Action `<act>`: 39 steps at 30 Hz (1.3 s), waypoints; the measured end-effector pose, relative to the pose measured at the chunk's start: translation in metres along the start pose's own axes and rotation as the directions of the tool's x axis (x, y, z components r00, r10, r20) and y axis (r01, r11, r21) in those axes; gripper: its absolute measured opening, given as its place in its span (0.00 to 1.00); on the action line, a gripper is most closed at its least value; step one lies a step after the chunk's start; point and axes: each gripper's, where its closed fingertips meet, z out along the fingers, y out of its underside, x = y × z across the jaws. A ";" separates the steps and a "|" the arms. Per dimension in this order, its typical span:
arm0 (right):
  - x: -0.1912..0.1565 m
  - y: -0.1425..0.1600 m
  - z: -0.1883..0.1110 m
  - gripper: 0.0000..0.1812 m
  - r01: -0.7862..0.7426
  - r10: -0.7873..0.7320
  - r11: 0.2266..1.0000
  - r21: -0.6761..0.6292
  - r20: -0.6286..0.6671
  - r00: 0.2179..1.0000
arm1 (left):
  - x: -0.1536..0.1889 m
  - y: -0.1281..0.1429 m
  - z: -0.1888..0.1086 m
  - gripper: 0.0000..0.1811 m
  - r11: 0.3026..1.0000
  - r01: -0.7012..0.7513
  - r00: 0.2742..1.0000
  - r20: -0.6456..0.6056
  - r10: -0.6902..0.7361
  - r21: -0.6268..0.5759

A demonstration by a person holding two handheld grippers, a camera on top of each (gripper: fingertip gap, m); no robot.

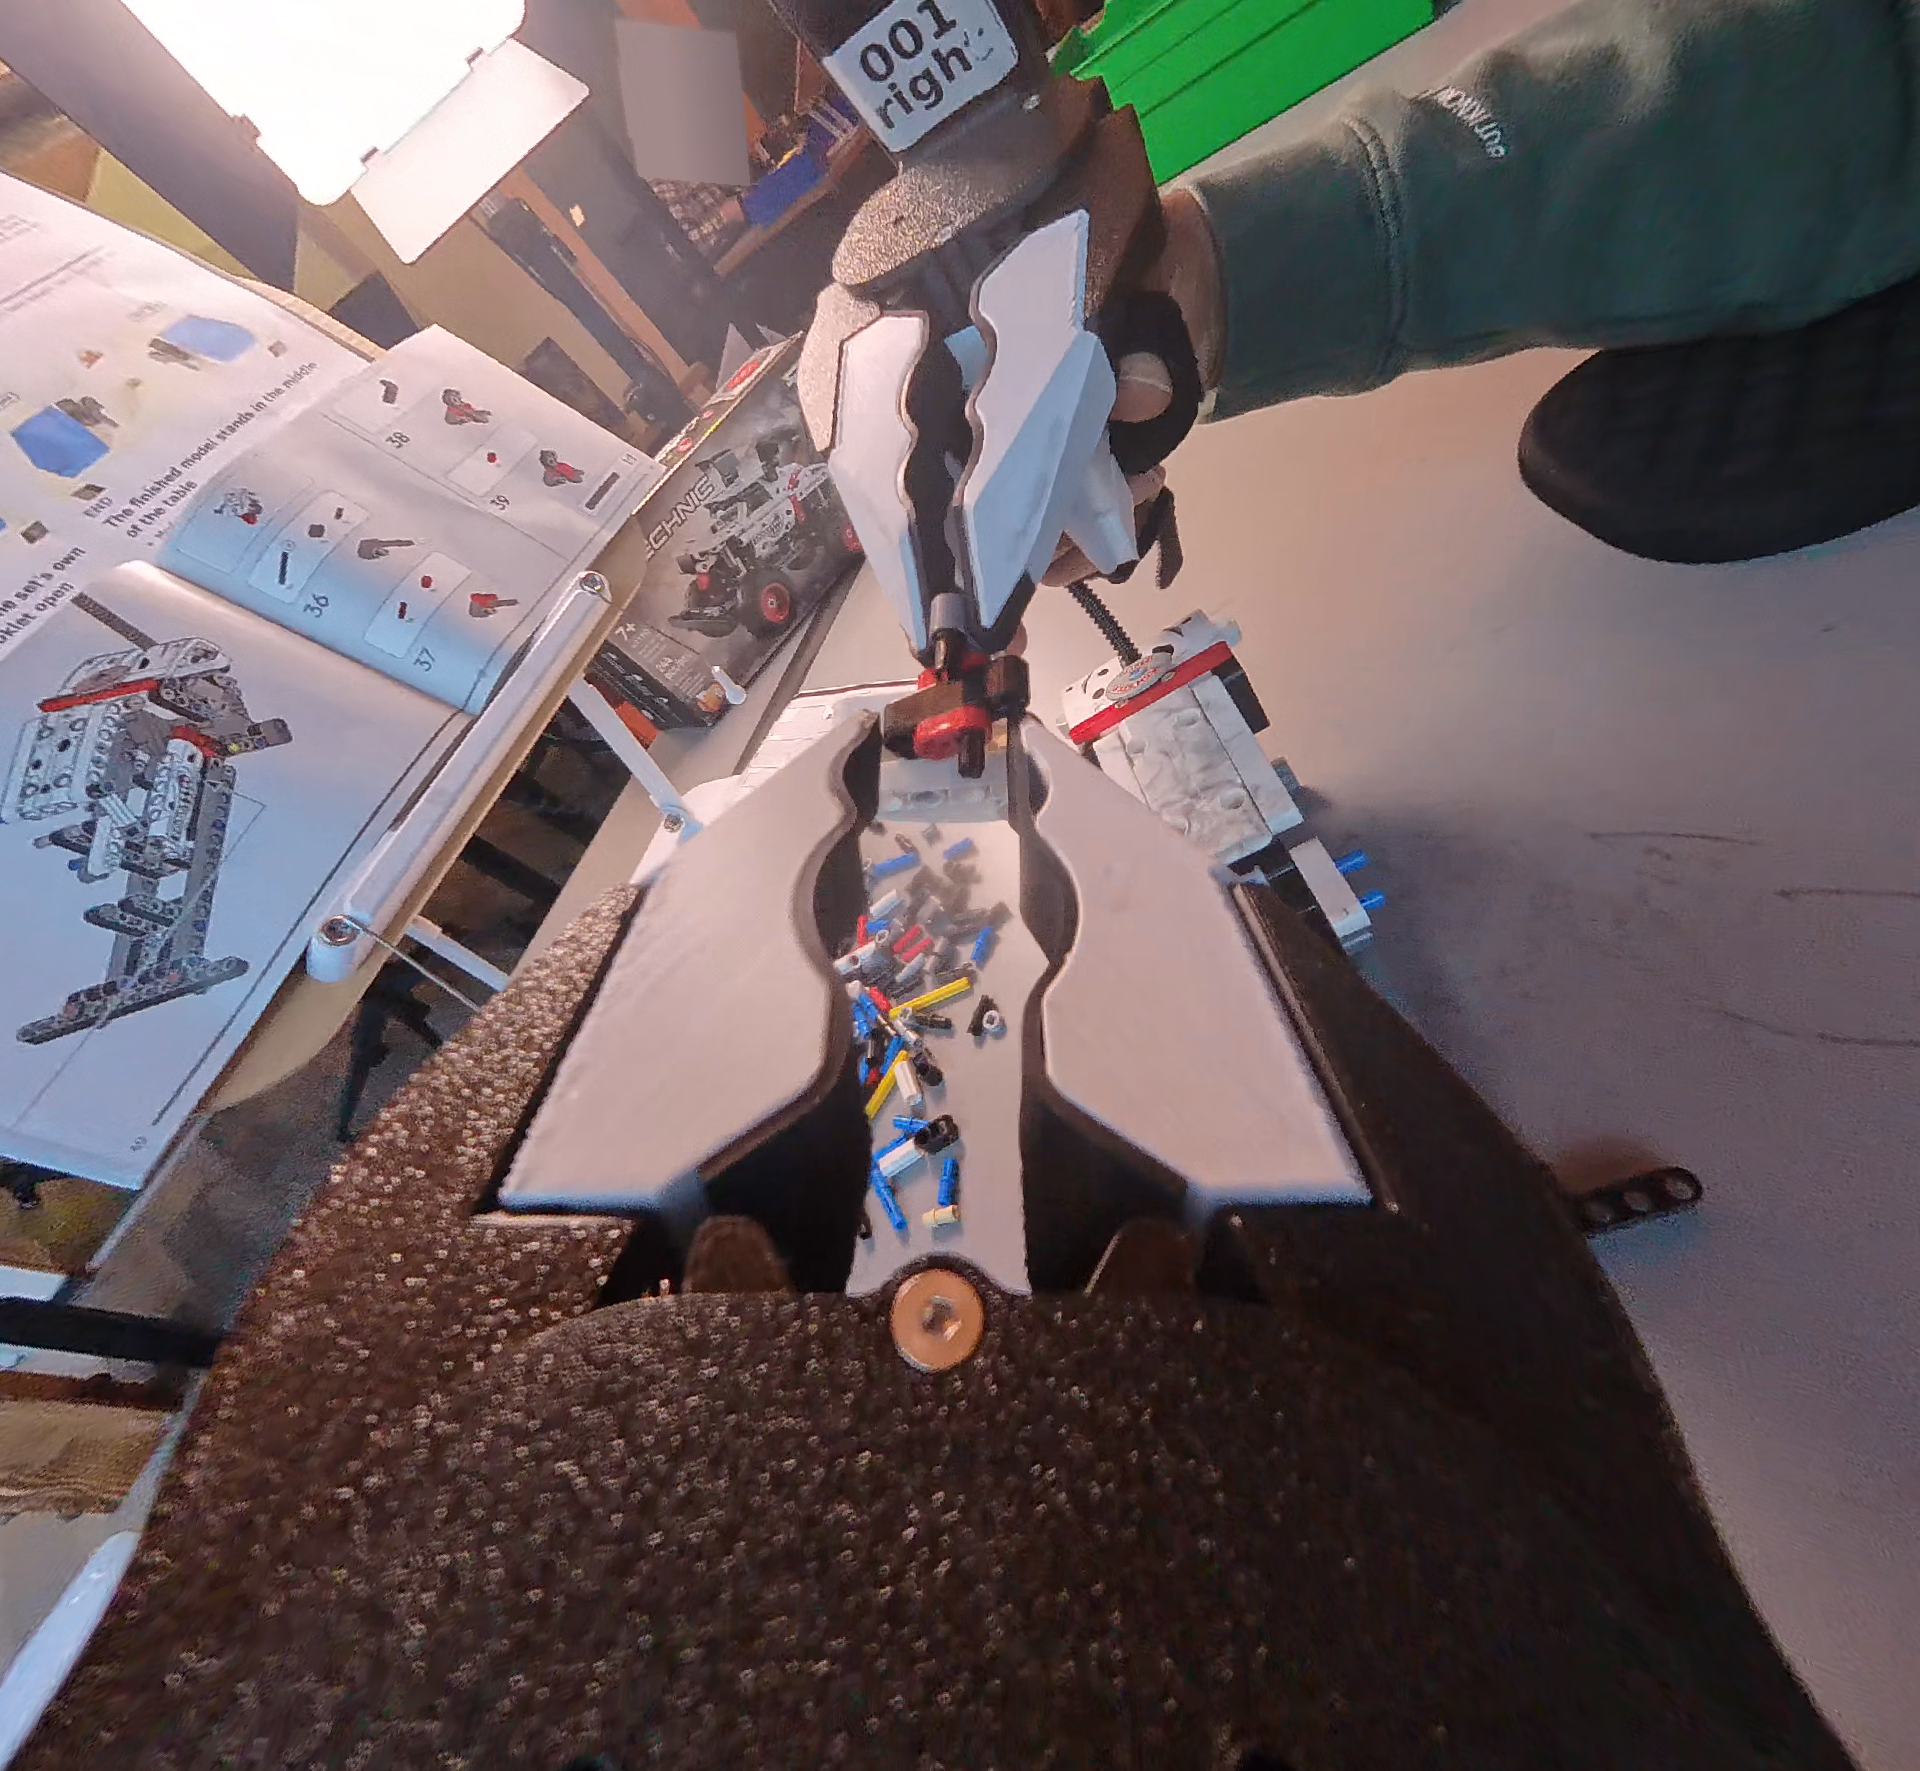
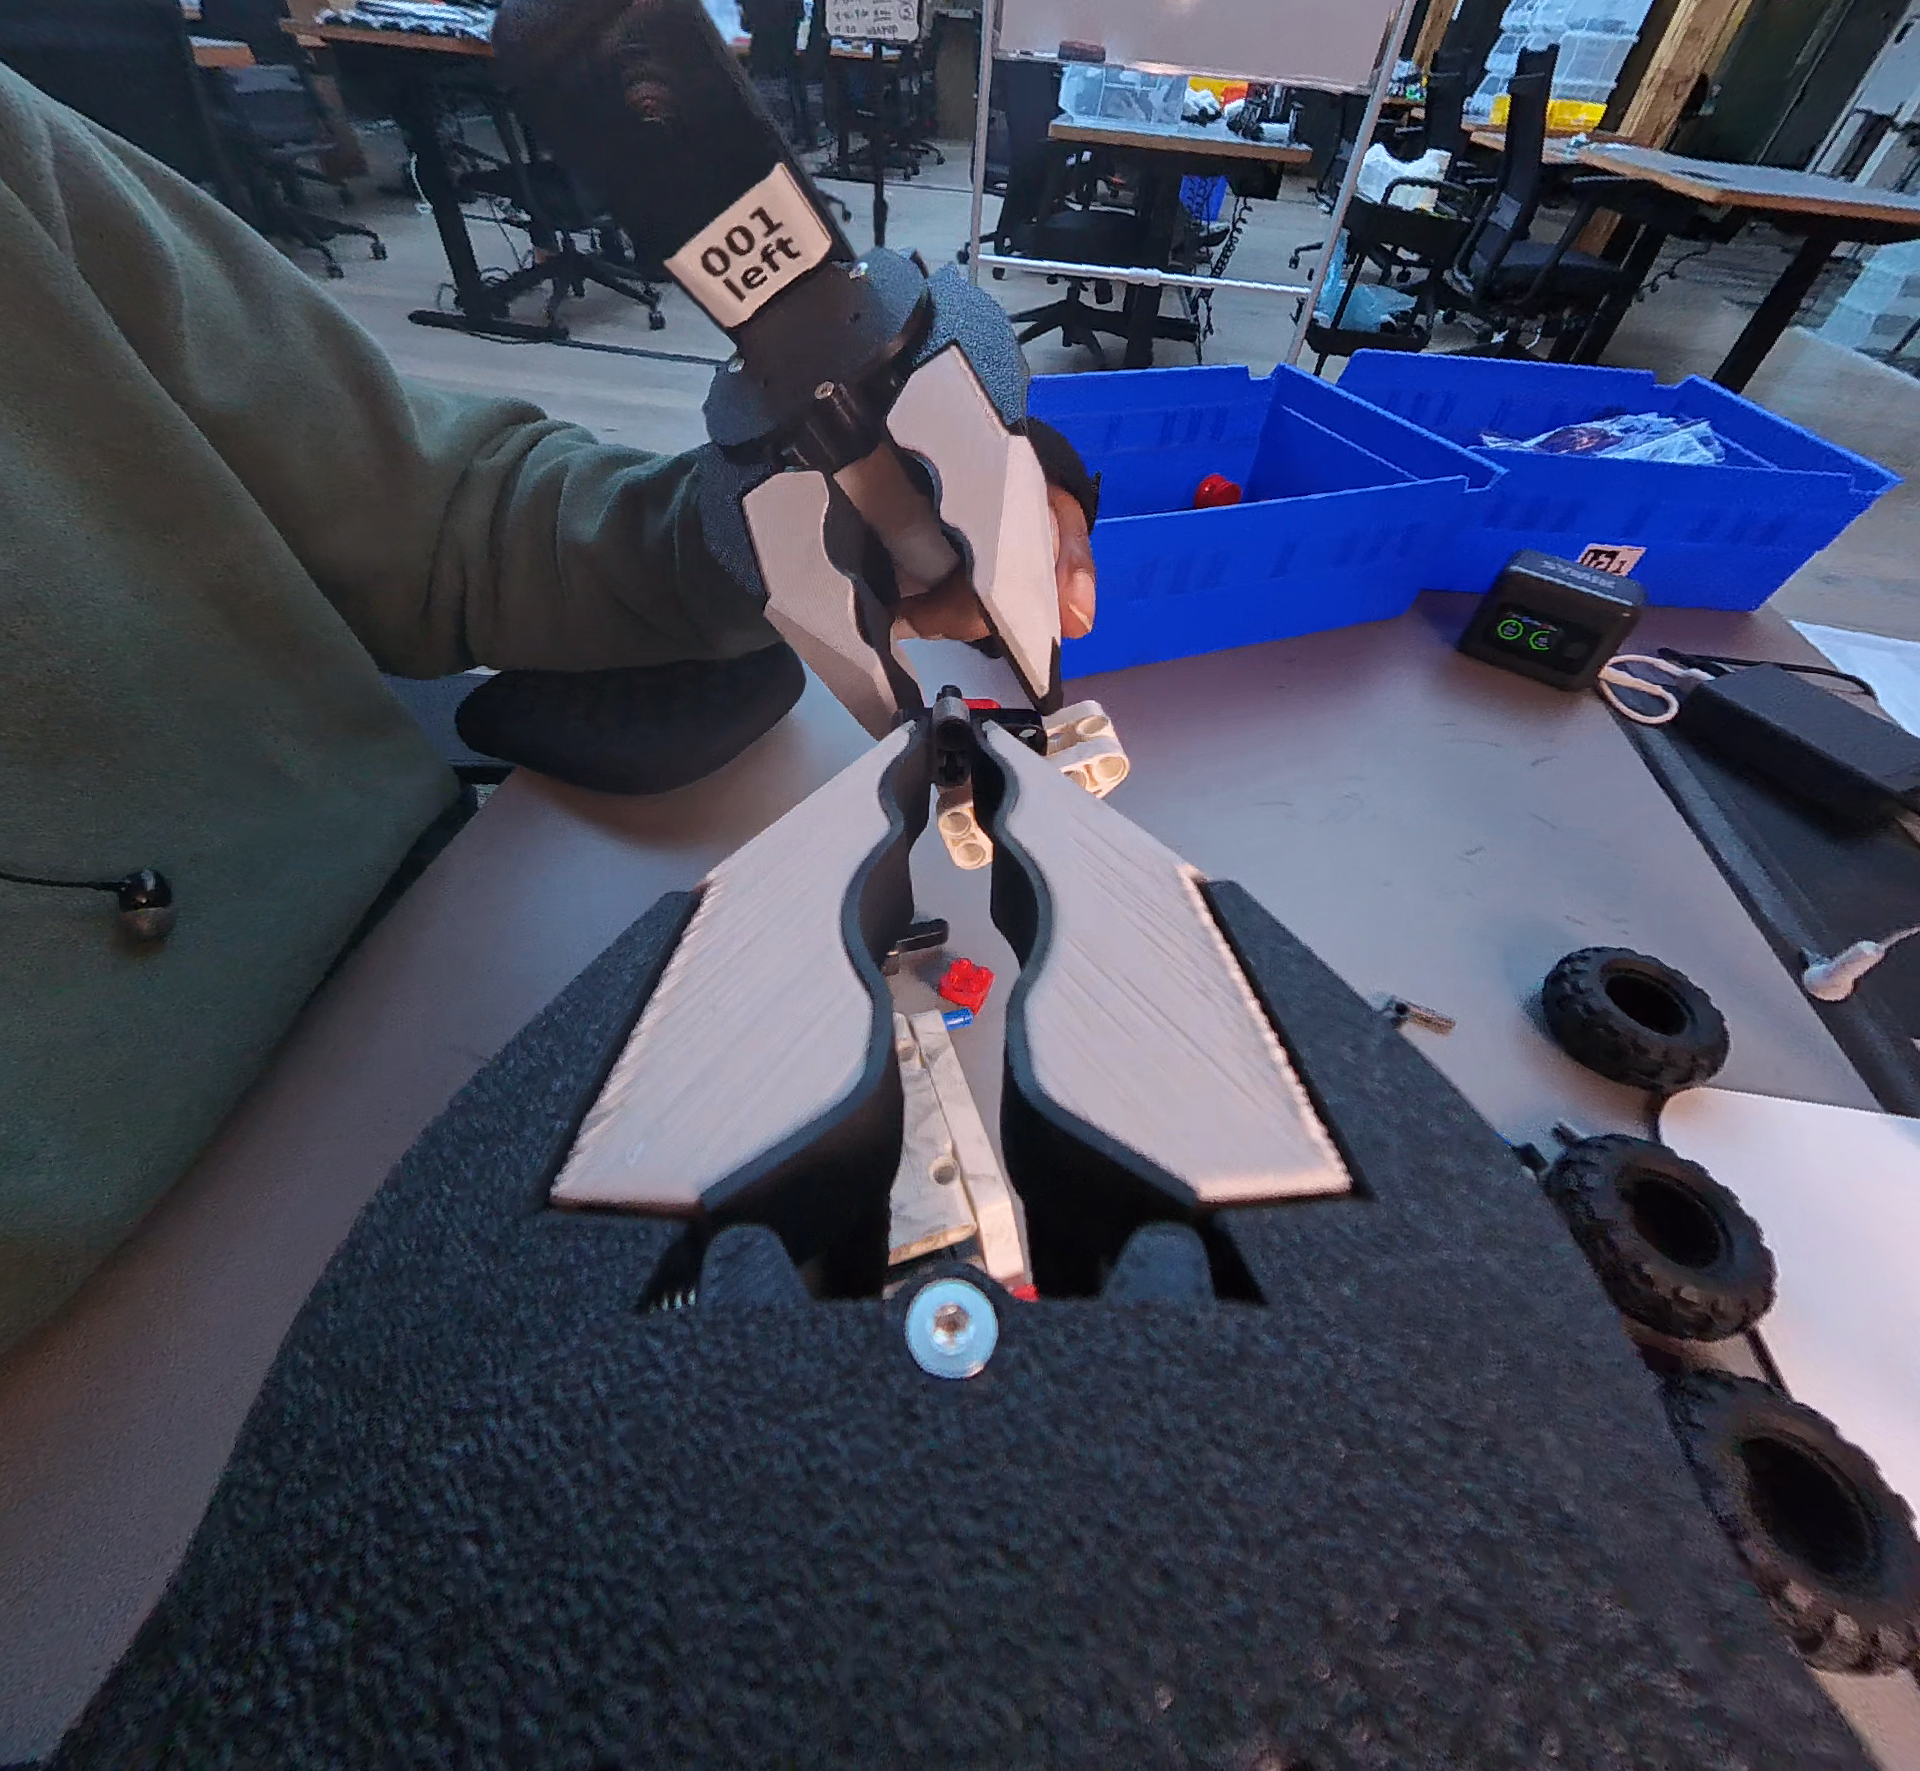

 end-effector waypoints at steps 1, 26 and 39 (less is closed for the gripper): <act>0.000 0.000 0.000 0.03 -0.015 0.015 1.000 0.001 0.006 1.000 | 0.000 0.000 0.001 0.13 1.000 -0.025 1.000 0.010 0.025 -0.006; 0.004 -0.019 -0.033 0.03 -0.098 0.089 0.987 0.123 0.081 0.993 | -0.019 -0.025 -0.023 0.04 0.991 0.021 0.997 0.068 -0.030 0.132; 0.017 0.004 -0.028 0.03 -0.075 0.076 0.997 0.023 -0.026 0.997 | 0.051 0.126 0.023 0.04 0.670 0.579 0.659 -0.216 -0.720 -0.465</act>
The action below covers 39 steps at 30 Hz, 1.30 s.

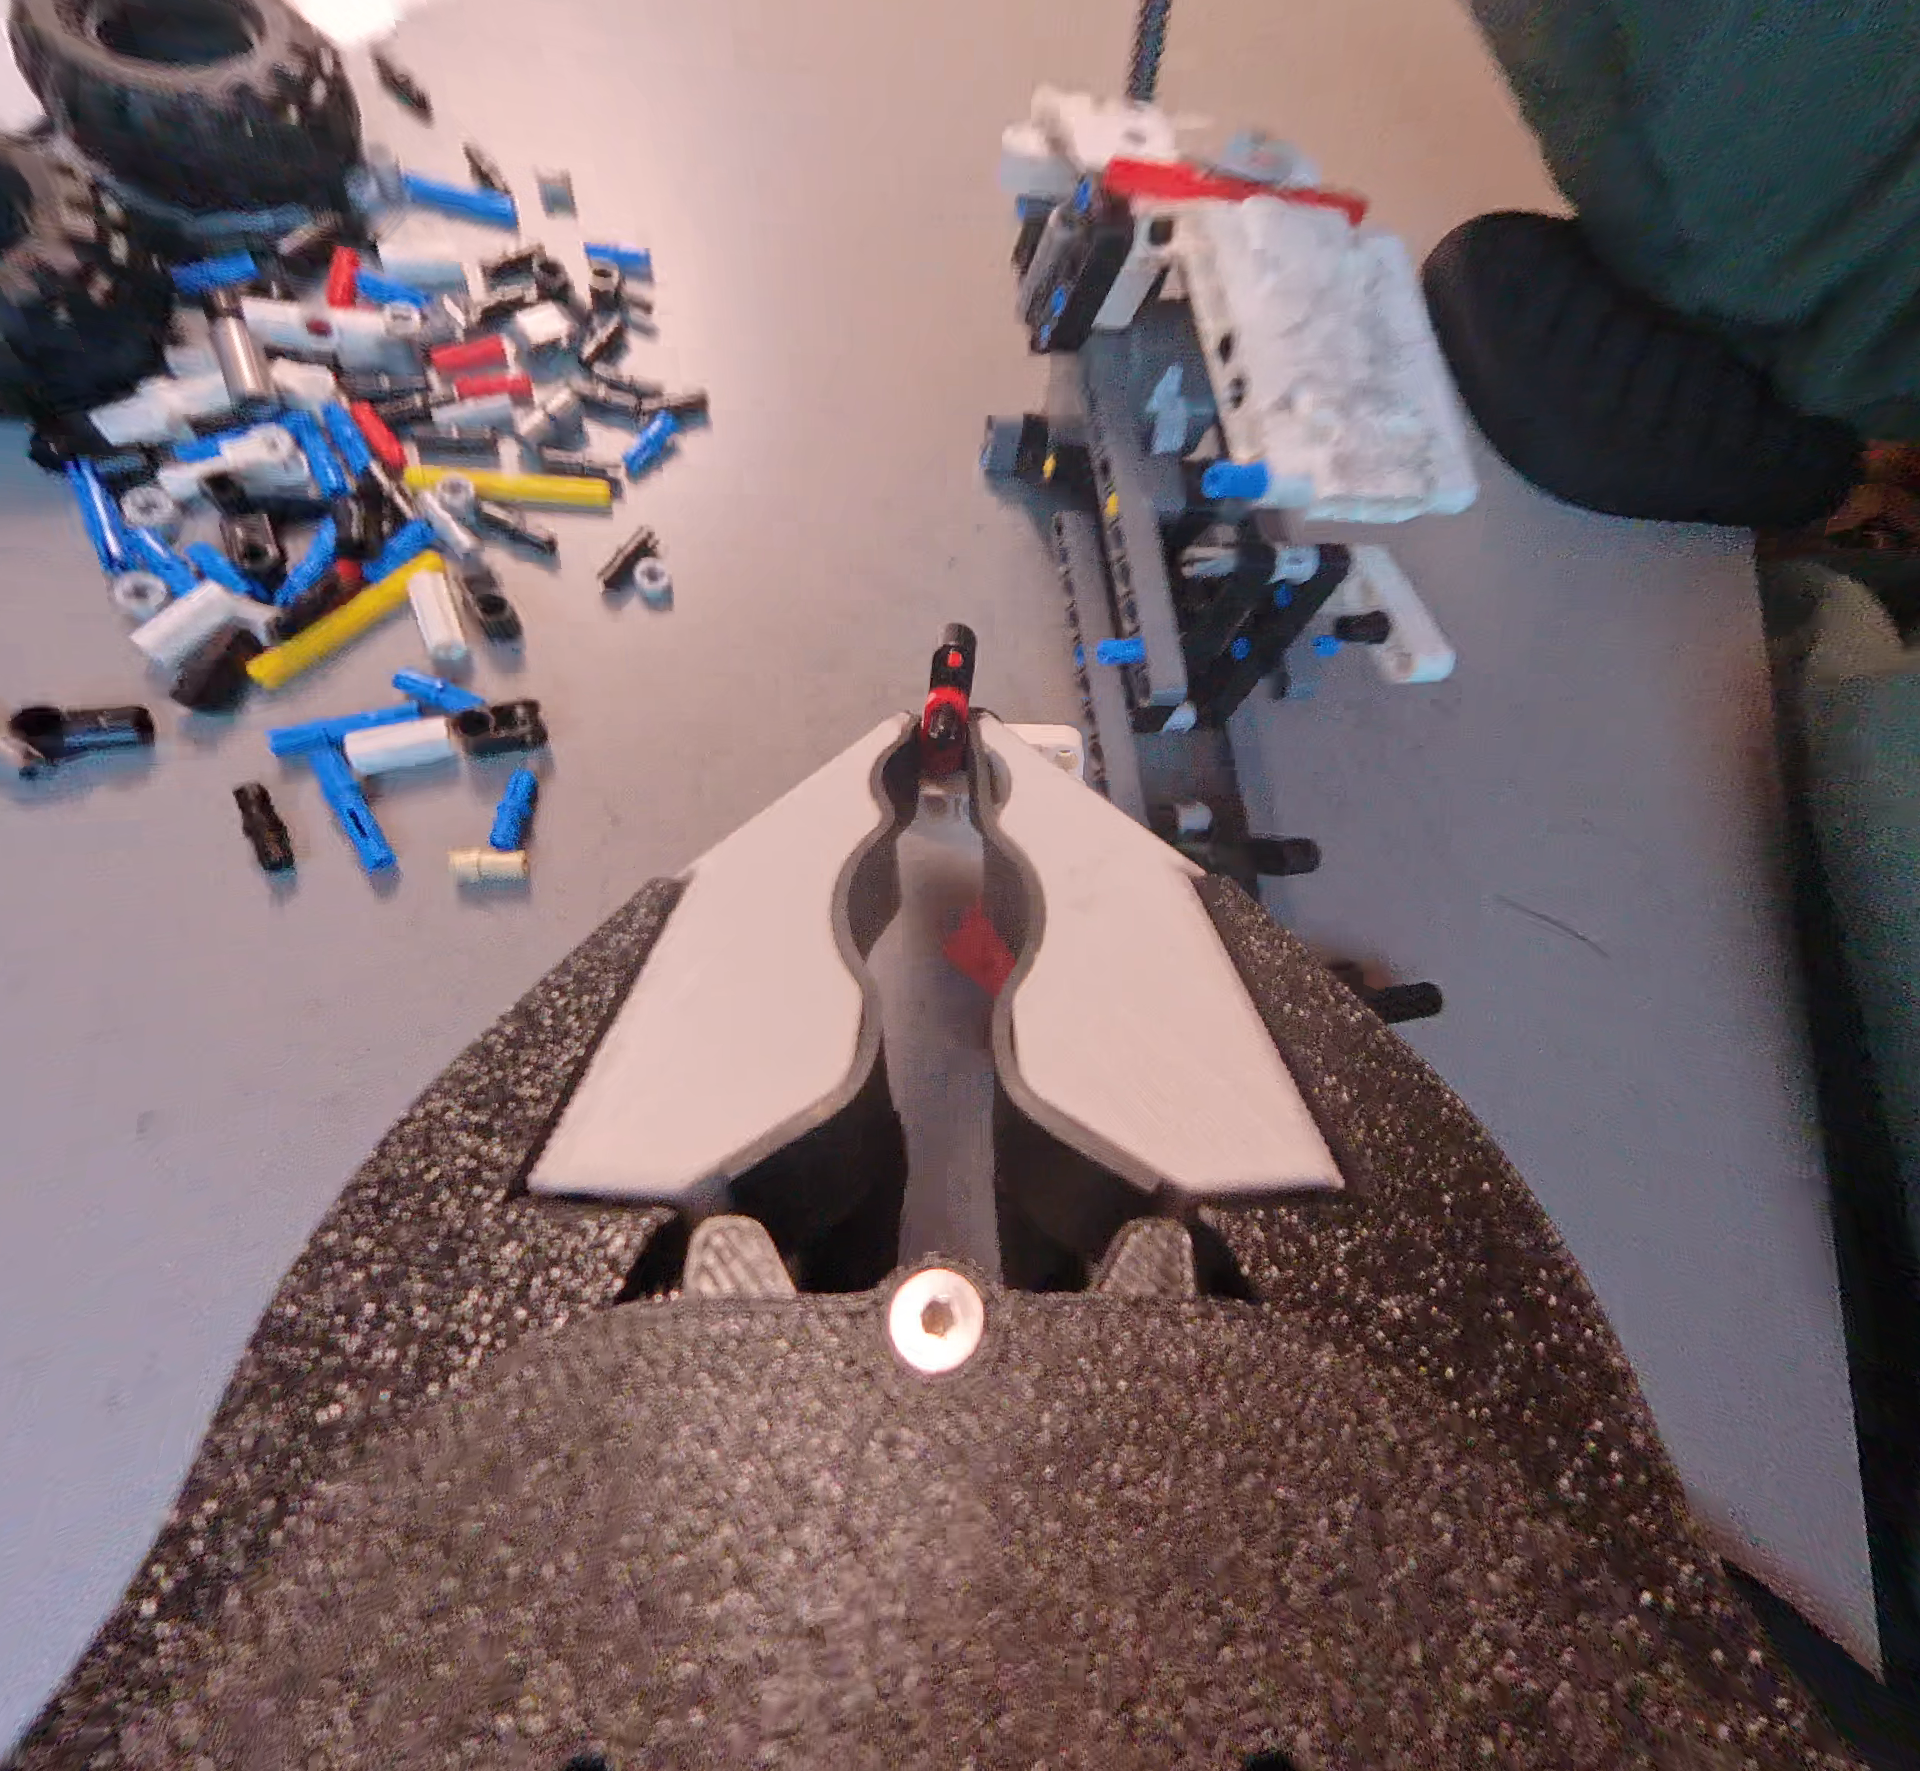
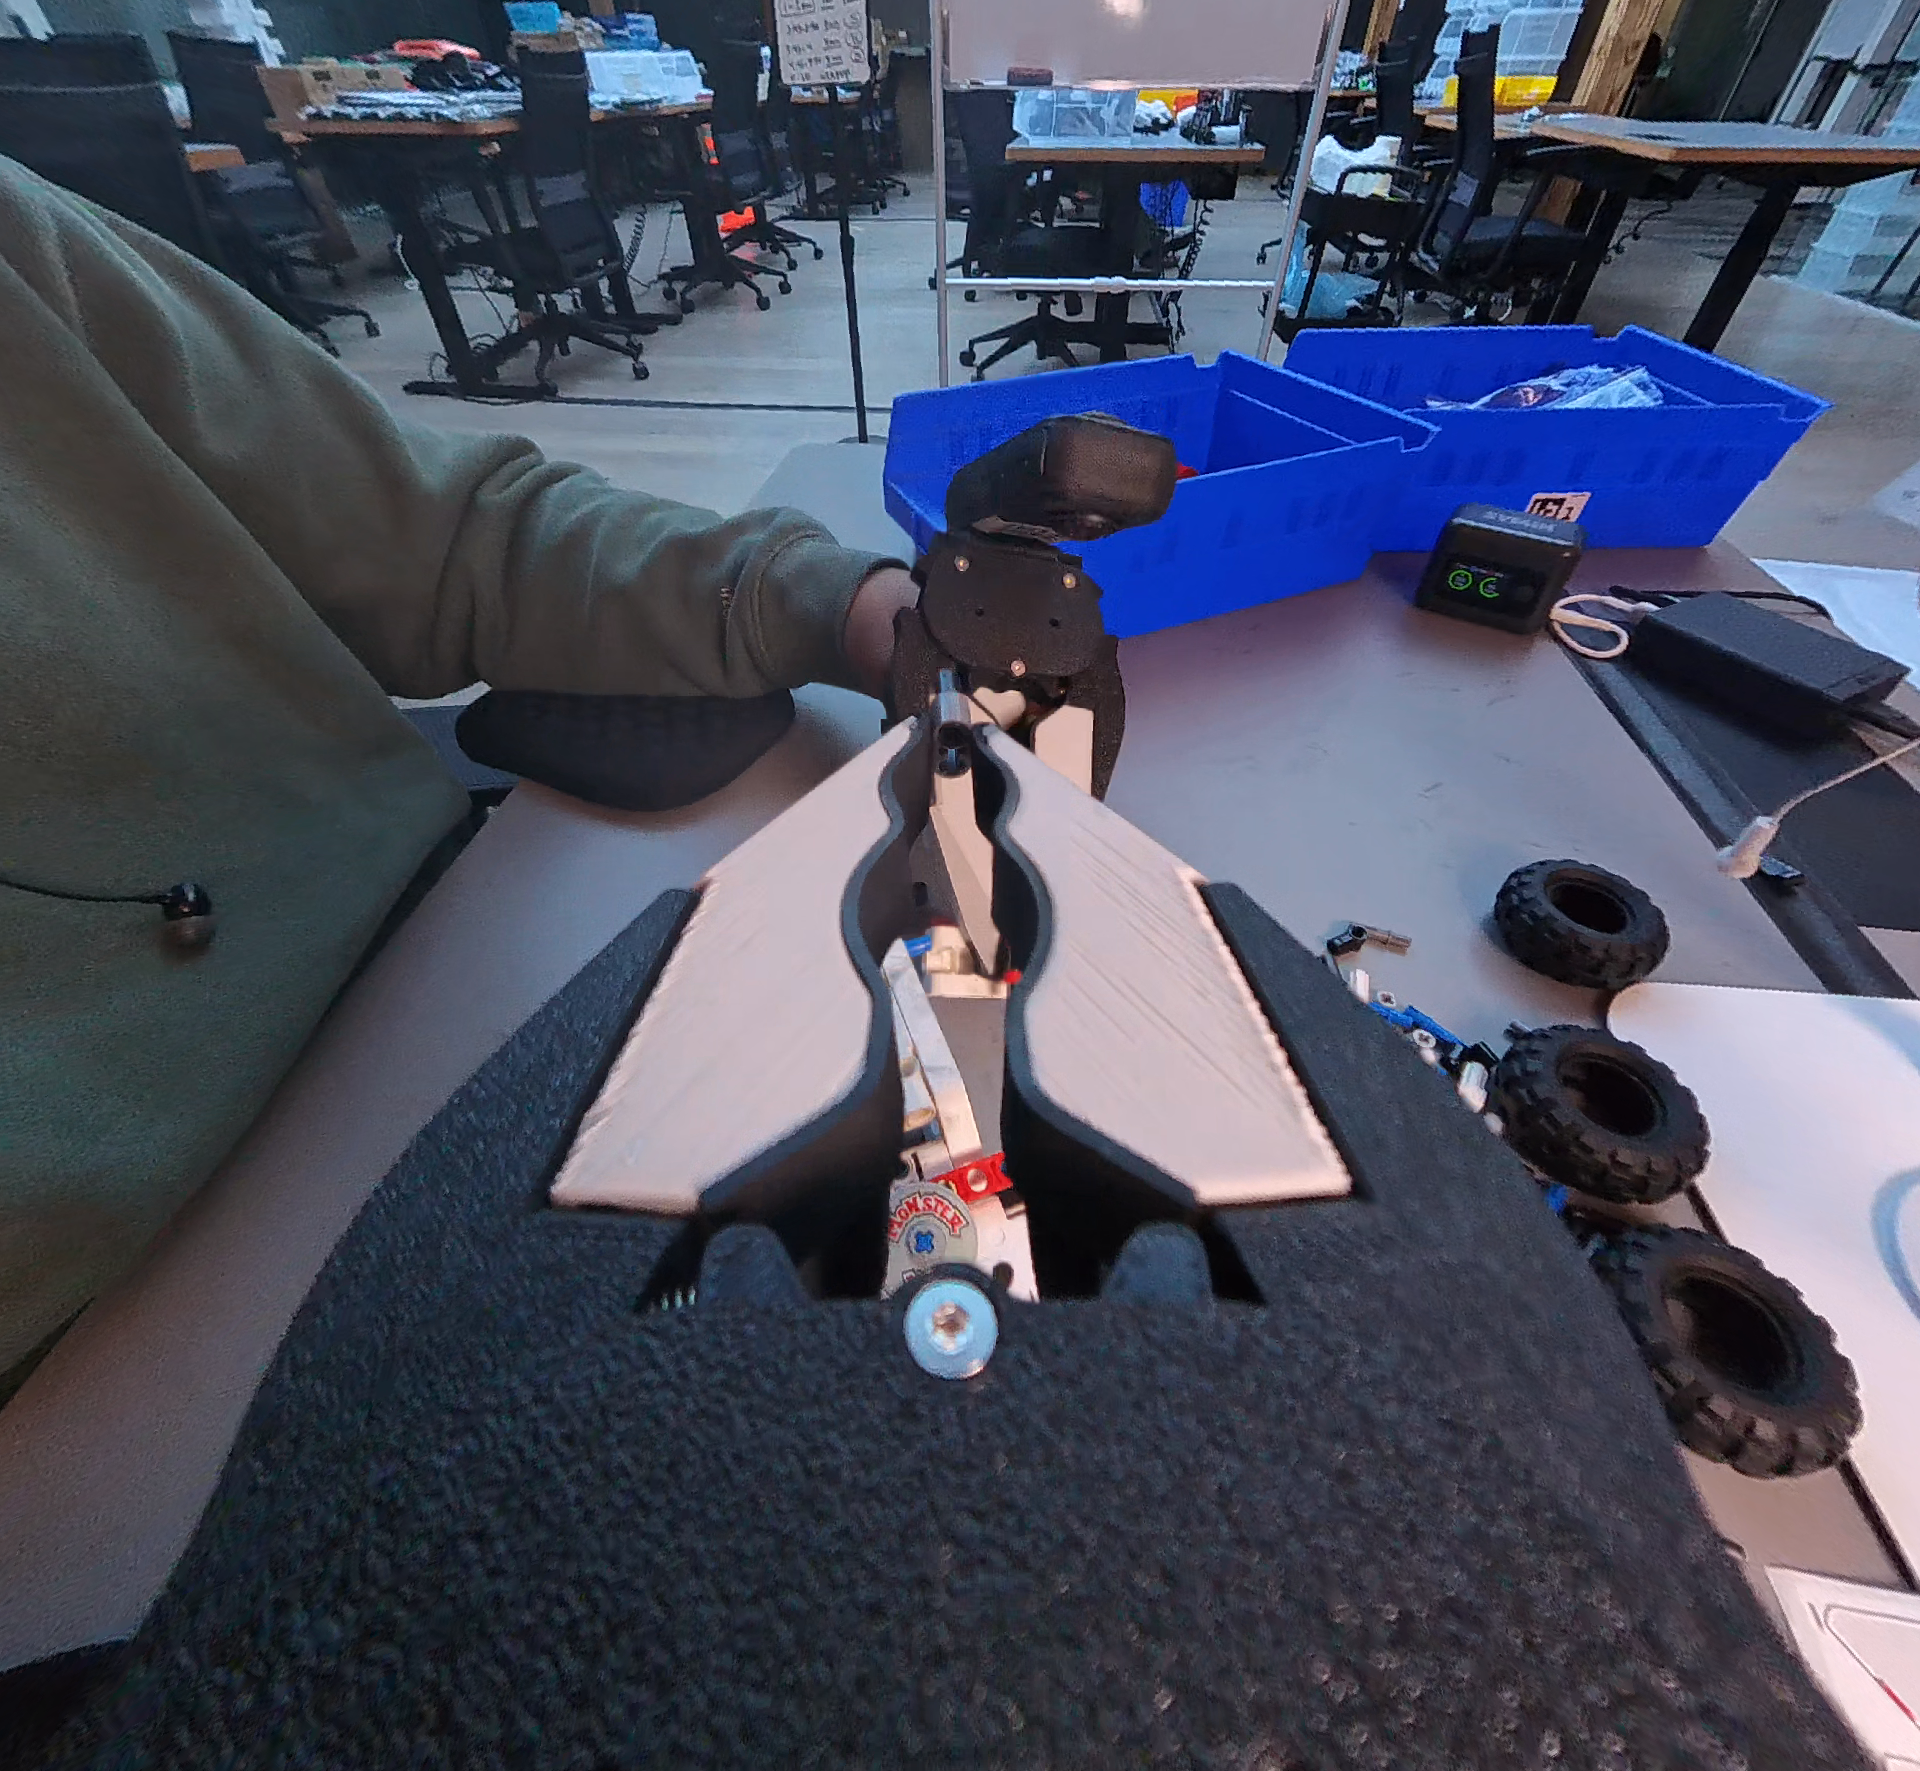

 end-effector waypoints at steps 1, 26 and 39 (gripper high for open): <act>0.001 0.003 0.001 0.03 0.003 -0.003 1.000 -0.013 -0.006 1.000 | -0.002 0.008 0.005 0.05 0.999 0.024 1.000 0.000 -0.024 -0.040; -0.014 0.011 0.022 0.04 0.087 -0.087 0.991 -0.103 0.011 0.996 | 0.072 -0.109 -0.062 0.05 0.806 -0.270 0.960 0.087 0.265 0.527; -0.017 0.000 0.020 0.03 0.100 -0.098 0.994 -0.046 0.046 0.994 | 0.077 -0.114 -0.064 0.01 0.804 -0.359 0.933 0.148 0.329 0.474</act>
